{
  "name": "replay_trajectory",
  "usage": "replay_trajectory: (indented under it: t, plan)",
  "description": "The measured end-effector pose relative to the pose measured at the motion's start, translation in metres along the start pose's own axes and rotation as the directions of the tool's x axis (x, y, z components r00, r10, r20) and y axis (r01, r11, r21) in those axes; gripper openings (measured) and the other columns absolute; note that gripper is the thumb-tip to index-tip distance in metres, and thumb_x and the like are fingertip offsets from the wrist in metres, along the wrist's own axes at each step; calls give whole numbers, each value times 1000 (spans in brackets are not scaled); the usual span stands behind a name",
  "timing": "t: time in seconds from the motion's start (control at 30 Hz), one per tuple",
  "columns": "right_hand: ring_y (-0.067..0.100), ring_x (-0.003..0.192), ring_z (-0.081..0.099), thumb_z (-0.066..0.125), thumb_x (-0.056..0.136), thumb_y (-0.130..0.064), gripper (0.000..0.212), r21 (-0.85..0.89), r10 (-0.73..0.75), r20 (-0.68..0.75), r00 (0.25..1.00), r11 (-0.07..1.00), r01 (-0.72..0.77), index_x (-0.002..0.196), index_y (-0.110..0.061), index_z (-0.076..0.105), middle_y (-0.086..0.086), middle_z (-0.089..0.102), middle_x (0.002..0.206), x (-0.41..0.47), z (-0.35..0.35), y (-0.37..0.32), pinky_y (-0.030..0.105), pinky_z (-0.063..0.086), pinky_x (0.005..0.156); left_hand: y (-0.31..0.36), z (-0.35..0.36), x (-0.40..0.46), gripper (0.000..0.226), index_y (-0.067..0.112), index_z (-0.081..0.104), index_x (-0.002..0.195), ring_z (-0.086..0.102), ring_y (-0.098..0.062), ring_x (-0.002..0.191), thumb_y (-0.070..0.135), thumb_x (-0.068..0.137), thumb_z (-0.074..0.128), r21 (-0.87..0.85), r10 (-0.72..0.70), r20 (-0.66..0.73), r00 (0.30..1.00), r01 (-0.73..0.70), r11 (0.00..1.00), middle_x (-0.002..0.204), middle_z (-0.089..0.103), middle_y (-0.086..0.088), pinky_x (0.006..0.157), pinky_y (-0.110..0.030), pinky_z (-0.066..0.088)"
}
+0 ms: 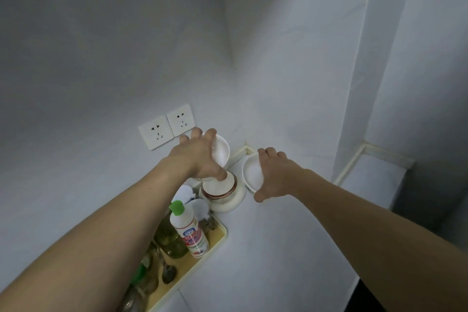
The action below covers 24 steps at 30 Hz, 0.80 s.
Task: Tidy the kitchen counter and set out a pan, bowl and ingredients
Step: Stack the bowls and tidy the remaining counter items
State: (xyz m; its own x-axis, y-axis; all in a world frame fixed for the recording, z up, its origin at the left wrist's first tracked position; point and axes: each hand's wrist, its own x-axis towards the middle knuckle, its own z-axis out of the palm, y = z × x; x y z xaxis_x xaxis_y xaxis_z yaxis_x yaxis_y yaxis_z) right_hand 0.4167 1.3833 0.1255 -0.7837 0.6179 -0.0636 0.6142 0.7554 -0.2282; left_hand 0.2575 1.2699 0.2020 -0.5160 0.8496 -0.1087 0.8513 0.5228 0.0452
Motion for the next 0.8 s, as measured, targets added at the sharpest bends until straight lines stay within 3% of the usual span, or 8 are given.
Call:
replay_trajectory:
  t: [0.13,0.33,0.53,0.8]
  plan:
    - [28,118,37,78,58,-48,112,22,-18,24,1000,1000,17,143,-9,18,7,30,137,37,15,-5,35,44,85,-17,7,24,108,30,18,147,30,-32,127,48,58,78,-29,-45,17,999,45,999,140,29,-1,84,-38,41]
    - [31,128,34,80,60,-51,117,45,-49,96,994,998,44,147,-9,14,10,25,146,99,49,-24,43,42,98,-51,28,56,112,31,14,150,28,-33,130,47,58,78,-58,-111,75,991,116,992,143,26,-1,85,-38,40]
    - [33,127,36,78,58,-52,115,40,-88,143,986,996,83,146,-10,16,10,29,143,153,80,-39,42,43,96,-81,43,74,114,32,12,150,27,-35,130,48,60,80,-57,-173,142,975,183,981,142,26,-2,85,-39,38]
    - [34,132,31,76,61,-52,118,16,-129,266,955,991,129,149,-9,10,10,23,147,197,114,-52,41,40,101,-114,68,83,114,34,12,149,28,-34,130,49,58,79,-99,-233,205,951,257,961,142,25,1,96,-45,43]
